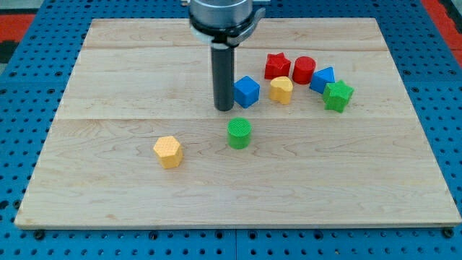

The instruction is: Place your arm at the bottom left of the cube

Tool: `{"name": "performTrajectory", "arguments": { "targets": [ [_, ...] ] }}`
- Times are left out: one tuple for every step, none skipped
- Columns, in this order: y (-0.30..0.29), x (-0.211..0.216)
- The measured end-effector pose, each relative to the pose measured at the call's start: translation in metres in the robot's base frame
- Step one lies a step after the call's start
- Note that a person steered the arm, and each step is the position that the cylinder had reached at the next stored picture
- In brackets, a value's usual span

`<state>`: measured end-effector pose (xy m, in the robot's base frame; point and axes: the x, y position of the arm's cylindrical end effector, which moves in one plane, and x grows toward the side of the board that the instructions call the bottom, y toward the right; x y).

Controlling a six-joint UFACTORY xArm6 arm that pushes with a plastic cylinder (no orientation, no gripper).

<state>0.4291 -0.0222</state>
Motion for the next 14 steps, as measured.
{"name": "performTrajectory", "arguments": {
  "targets": [
    [0.006, 0.042],
    [-0.003, 0.046],
    [-0.007, 0.054],
    [-0.017, 0.052],
    [-0.017, 0.049],
    [-0.017, 0.046],
    [-0.017, 0.044],
    [-0.017, 0.044],
    [-0.017, 0.042],
    [-0.018, 0.039],
    [-0.019, 0.038],
    [-0.019, 0.038],
    [-0.019, 0.038],
    [-0.019, 0.035]
  ]
}}
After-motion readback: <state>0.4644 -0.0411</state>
